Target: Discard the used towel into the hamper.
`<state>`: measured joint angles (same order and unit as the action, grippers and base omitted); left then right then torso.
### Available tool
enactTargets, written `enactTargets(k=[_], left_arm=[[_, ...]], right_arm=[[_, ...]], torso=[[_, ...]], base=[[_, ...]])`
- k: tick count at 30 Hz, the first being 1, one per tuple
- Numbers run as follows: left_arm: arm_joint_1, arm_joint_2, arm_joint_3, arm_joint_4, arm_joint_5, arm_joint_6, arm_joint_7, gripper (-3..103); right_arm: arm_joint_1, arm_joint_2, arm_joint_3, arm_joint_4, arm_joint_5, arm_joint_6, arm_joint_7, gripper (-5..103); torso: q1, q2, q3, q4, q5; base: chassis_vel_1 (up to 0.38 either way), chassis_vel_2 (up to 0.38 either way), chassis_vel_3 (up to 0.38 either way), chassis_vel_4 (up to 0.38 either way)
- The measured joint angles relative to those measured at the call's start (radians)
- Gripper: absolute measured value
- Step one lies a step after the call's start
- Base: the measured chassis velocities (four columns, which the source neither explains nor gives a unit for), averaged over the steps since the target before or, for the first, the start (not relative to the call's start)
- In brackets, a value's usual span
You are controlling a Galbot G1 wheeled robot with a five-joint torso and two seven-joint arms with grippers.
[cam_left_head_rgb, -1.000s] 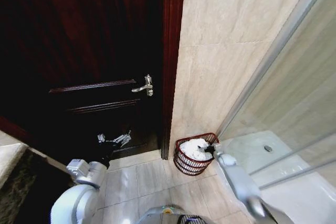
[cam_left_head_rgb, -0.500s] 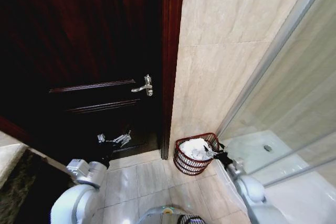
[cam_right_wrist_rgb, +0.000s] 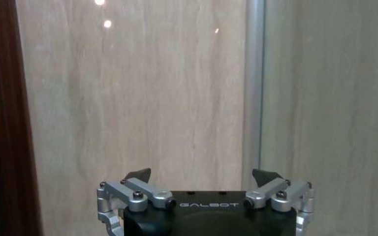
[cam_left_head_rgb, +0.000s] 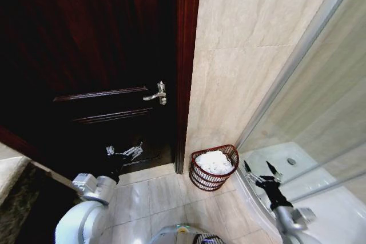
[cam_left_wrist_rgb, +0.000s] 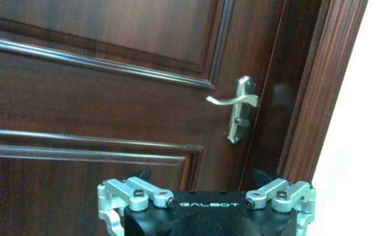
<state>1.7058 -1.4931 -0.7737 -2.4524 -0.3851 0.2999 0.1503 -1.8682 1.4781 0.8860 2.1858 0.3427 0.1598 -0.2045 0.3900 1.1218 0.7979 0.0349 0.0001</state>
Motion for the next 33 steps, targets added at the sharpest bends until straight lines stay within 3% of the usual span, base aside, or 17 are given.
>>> enactTargets(k=[8,18,33], left_arm=[[0.000,0.000,0.000,0.000,0.000,0.000,0.000,100],[0.000,0.000,0.000,0.000,0.000,0.000,0.000,100],[0.000,0.000,0.000,0.000,0.000,0.000,0.000,100]], right_arm=[[-0.051,0.063,-0.092,0.198,-0.075,0.016,0.059,100],[-0.055,0.067,-0.126,0.314,-0.129,0.014,0.150,100],[-0.051,0.066,-0.132,0.321,-0.126,0.005,0.154,100]], torso=[[0.000,0.000,0.000,0.0000,-0.0004],[0.000,0.000,0.000,0.0000,-0.0002],[0.000,0.000,0.000,-0.0001,-0.0001]], base=[[0.000,0.000,0.000,0.000],[0.000,0.000,0.000,0.000],[0.000,0.000,0.000,0.000]])
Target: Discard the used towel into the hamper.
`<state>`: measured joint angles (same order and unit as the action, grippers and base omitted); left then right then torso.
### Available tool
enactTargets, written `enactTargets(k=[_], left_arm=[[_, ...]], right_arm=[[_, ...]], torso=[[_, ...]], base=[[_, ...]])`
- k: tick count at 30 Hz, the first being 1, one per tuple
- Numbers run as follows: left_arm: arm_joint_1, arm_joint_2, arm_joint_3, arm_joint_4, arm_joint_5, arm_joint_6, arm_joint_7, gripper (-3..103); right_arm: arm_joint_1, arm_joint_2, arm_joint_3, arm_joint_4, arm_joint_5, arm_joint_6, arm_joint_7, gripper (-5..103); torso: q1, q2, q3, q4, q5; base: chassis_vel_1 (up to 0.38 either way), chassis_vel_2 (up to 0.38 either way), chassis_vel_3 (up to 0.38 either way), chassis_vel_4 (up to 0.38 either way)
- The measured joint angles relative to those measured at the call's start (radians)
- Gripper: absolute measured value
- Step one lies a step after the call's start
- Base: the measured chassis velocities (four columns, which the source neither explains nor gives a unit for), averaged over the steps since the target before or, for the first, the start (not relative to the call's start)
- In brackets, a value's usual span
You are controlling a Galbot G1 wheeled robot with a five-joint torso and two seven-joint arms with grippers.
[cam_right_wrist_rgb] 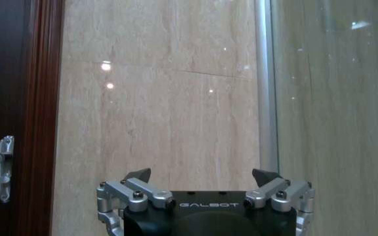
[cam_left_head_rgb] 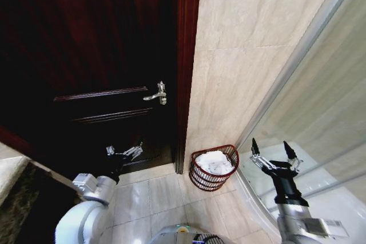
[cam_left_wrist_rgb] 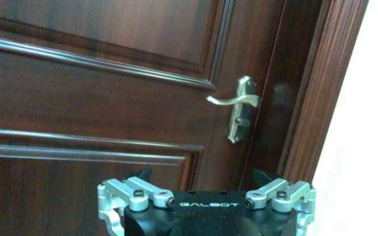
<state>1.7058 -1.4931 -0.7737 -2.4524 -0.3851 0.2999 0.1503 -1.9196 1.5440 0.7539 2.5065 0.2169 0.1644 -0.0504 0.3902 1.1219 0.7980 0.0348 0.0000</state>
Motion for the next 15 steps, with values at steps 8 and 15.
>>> enactTargets(k=[8,15], left_arm=[[0.000,0.000,0.000,0.000,0.000,0.000,0.000,100],[0.000,0.000,0.000,0.000,0.000,0.000,0.000,100]], right_arm=[[0.001,0.000,0.000,-0.003,0.001,-0.001,-0.001,100],[0.001,-0.001,0.000,-0.004,0.002,-0.001,-0.002,100]], torso=[[0.000,0.000,0.000,-0.0001,0.0000],[0.000,0.000,0.000,-0.0001,0.0000]], base=[[0.000,0.000,0.000,0.000],[0.000,0.000,0.000,0.000]])
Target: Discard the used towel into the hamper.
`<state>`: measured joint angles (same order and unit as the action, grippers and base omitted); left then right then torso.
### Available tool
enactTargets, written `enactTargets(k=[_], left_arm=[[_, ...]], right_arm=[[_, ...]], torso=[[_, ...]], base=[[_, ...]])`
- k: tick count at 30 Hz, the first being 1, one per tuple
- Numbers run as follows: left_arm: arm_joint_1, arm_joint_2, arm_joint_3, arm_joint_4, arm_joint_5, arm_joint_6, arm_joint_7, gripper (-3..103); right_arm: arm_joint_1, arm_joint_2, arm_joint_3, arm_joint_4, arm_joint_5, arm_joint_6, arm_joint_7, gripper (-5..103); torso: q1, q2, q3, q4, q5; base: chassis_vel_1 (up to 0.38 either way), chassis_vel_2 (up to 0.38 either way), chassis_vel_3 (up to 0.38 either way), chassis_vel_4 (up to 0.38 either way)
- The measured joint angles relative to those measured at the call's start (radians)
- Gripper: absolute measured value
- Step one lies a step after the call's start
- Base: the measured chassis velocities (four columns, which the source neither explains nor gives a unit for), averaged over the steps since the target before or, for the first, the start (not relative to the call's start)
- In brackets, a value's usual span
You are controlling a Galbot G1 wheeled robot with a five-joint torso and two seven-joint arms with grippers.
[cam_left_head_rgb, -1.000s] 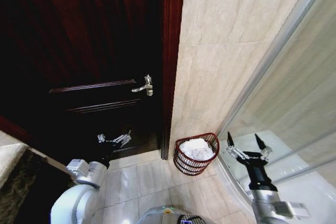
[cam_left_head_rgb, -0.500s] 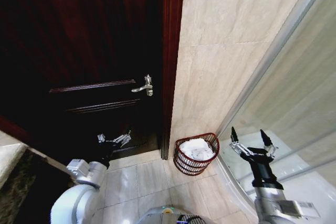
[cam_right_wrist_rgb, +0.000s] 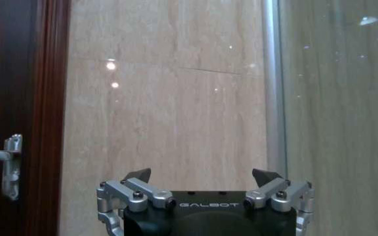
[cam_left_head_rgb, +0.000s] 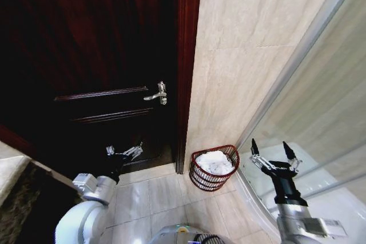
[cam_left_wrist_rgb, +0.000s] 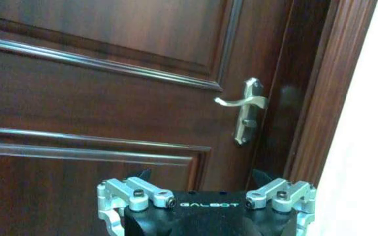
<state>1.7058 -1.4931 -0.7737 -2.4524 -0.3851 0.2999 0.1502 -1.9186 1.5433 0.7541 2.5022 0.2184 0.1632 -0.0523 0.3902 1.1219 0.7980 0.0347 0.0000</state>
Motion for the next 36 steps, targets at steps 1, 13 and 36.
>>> enactTargets(k=[1,13,36], left_arm=[[0.000,0.000,0.000,0.000,0.000,0.000,0.000,100],[0.000,0.000,0.000,0.000,0.000,0.000,0.000,100],[0.000,0.000,0.000,0.000,0.000,0.000,0.000,100]], right_arm=[[0.000,0.000,0.000,0.000,0.000,0.000,0.000,100],[0.001,0.000,0.000,-0.001,0.001,0.000,-0.001,100],[0.001,0.000,0.000,-0.002,0.001,0.000,-0.001,100]], torso=[[0.000,0.000,0.000,0.0000,0.0000],[0.000,0.000,0.000,0.0000,0.0000],[0.000,0.000,0.000,0.0000,0.0000]], base=[[0.000,0.000,0.000,0.000],[0.073,0.074,0.070,0.073],[0.068,0.072,0.068,0.066]])
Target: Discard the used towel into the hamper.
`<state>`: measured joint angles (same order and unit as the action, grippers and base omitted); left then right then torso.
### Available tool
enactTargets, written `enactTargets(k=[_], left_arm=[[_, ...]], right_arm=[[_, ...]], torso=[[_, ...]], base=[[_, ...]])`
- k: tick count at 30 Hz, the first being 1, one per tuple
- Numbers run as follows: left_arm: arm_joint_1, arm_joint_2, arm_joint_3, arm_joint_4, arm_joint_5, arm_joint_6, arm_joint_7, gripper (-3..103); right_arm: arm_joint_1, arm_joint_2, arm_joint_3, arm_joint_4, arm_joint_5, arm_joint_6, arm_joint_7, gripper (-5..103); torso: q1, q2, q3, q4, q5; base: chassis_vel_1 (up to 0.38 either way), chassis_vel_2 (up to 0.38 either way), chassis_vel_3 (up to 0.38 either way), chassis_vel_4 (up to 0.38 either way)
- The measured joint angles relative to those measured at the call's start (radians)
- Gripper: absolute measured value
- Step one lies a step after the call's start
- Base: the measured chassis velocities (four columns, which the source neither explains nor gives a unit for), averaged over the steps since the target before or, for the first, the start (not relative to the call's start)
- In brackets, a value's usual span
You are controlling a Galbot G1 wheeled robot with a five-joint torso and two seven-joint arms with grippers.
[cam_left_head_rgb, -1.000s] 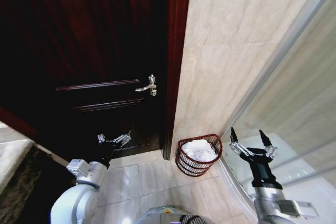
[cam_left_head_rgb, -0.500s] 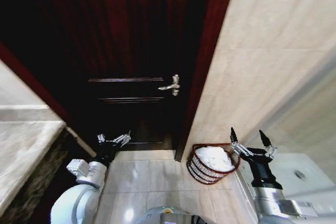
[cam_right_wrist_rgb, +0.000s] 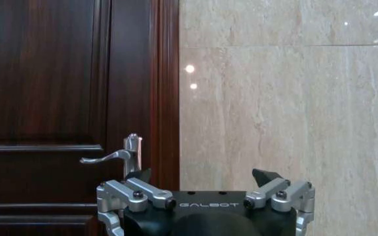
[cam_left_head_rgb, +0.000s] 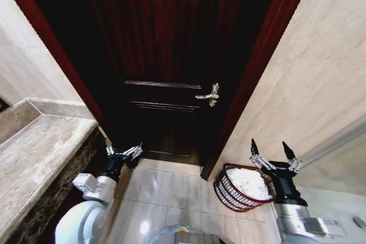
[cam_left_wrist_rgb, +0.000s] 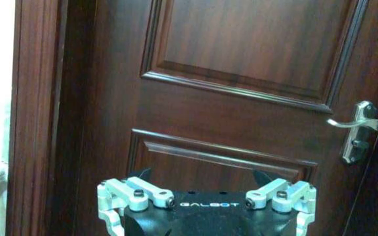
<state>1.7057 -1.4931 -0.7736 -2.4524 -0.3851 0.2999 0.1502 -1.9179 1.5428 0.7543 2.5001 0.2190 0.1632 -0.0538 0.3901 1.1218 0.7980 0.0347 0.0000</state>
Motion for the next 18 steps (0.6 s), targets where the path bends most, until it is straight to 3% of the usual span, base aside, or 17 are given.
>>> enactTargets(k=[18], left_arm=[[0.000,0.000,0.000,0.000,0.000,0.000,0.000,100]], right_arm=[[0.000,0.000,0.000,0.000,0.000,0.000,0.000,100]], torso=[[0.000,0.000,0.000,-0.0002,0.0001]], base=[[-0.022,-0.017,-0.018,-0.024]])
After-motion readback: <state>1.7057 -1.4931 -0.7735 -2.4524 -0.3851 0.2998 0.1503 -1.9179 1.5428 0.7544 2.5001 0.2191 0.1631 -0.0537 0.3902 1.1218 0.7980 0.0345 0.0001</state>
